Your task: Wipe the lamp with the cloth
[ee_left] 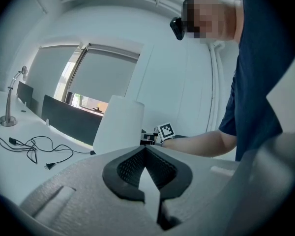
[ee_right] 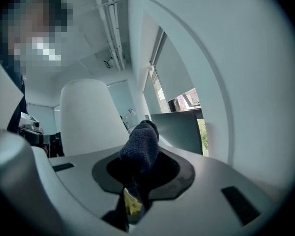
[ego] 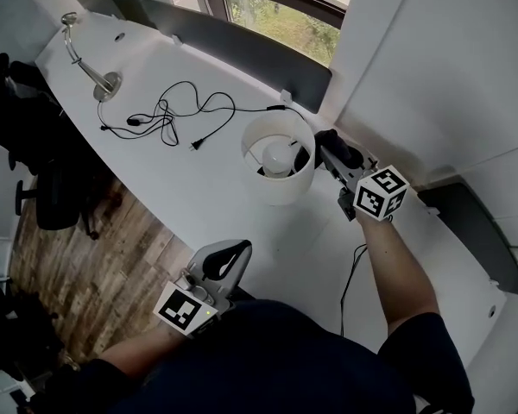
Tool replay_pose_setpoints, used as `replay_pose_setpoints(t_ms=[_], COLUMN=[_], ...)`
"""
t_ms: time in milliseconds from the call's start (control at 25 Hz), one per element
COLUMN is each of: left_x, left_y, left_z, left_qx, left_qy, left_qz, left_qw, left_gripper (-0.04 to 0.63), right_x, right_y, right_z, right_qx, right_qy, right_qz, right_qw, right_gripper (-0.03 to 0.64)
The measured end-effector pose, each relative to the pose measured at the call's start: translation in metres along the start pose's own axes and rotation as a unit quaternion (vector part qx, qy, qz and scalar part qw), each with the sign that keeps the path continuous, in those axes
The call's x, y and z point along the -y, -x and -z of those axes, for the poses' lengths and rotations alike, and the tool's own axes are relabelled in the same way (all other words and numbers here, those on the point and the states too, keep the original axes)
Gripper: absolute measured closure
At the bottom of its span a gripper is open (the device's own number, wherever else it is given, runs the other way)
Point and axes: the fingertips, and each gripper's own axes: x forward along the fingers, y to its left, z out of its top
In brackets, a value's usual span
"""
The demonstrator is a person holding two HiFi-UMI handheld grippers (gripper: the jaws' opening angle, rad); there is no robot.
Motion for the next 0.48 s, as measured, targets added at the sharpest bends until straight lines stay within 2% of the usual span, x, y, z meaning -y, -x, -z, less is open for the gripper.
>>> replay_pose_setpoints(t_ms=[240, 480], left_x=[0.016, 0.030], left_y=[0.004, 0.010], left_z=[-0.017, -0.035], left_qx=[0.023, 0.044], left_qy=[-0.013, -0.029], left_qz=[0.032, 0.071], left_qw=[0.9991, 0.9960], left_gripper=[0.589, 0.589], right_x=[-0.026, -0.074], right_y=[0.043, 0.071], right_z=[-0.006, -0.021], right_qx=[0.012, 0.037], right_qy=[-0.005, -0.007], right_qz=[0.031, 0.037], right_qw=[0.999, 0.999], right_gripper=[0.528, 0.528])
